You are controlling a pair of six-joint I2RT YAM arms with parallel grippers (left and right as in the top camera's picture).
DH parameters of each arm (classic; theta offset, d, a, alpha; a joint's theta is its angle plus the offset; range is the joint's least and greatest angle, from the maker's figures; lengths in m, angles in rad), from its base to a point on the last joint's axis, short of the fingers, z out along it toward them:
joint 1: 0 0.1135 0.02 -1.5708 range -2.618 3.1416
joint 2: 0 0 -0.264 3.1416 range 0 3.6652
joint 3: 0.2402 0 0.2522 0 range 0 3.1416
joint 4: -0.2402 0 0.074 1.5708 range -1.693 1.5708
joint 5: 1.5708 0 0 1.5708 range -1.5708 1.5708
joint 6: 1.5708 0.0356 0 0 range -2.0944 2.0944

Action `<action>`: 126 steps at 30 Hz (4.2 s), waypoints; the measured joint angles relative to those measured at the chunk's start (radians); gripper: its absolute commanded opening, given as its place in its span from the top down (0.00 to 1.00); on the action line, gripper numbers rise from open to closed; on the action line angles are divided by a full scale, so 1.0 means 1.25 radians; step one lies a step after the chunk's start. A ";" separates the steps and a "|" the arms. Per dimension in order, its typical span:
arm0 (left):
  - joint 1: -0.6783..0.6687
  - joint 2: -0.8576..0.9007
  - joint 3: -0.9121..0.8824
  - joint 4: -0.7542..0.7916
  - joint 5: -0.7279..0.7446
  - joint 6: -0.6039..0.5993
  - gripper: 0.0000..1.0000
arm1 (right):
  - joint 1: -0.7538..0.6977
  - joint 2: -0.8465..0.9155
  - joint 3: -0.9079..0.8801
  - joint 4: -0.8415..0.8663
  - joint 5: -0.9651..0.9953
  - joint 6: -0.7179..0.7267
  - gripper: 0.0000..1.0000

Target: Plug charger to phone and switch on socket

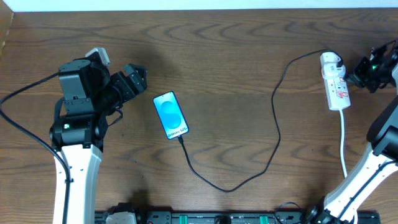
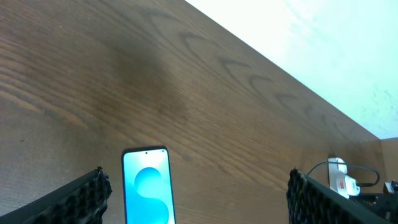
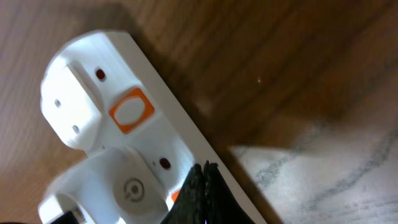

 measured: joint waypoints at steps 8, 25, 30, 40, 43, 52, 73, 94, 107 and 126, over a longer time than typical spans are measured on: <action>0.000 0.000 0.000 0.000 0.000 0.000 0.08 | 0.003 0.000 0.002 -0.009 0.004 -0.007 0.99; 0.000 0.001 0.000 0.000 0.000 0.000 0.08 | 0.009 0.001 0.007 -0.013 -0.023 -0.153 0.99; 0.000 0.001 0.000 0.000 0.000 0.000 0.08 | 0.009 0.001 0.011 -0.027 -0.023 -0.115 0.99; 0.000 0.001 0.000 0.000 0.000 0.000 0.08 | 0.018 0.001 0.016 -0.035 0.001 -0.054 0.99; 0.000 0.001 0.000 0.000 0.000 0.000 0.08 | 0.030 0.001 0.023 -0.041 0.032 -0.053 0.99; 0.000 0.001 0.000 0.000 0.000 0.000 0.08 | 0.043 0.000 0.029 -0.050 0.069 -0.025 0.99; 0.000 0.001 0.000 0.000 0.000 0.000 0.07 | 0.049 0.000 0.034 -0.058 0.081 0.027 0.99; 0.000 0.001 0.000 0.000 0.000 0.000 0.07 | 0.049 0.000 0.034 -0.061 0.078 0.021 0.99; 0.000 0.001 0.000 0.000 0.000 0.000 0.08 | 0.013 0.000 0.023 -0.070 -0.030 -0.040 0.99; 0.000 0.001 0.000 0.000 0.000 0.000 0.08 | -0.032 -0.001 -0.009 0.011 -0.132 0.000 0.99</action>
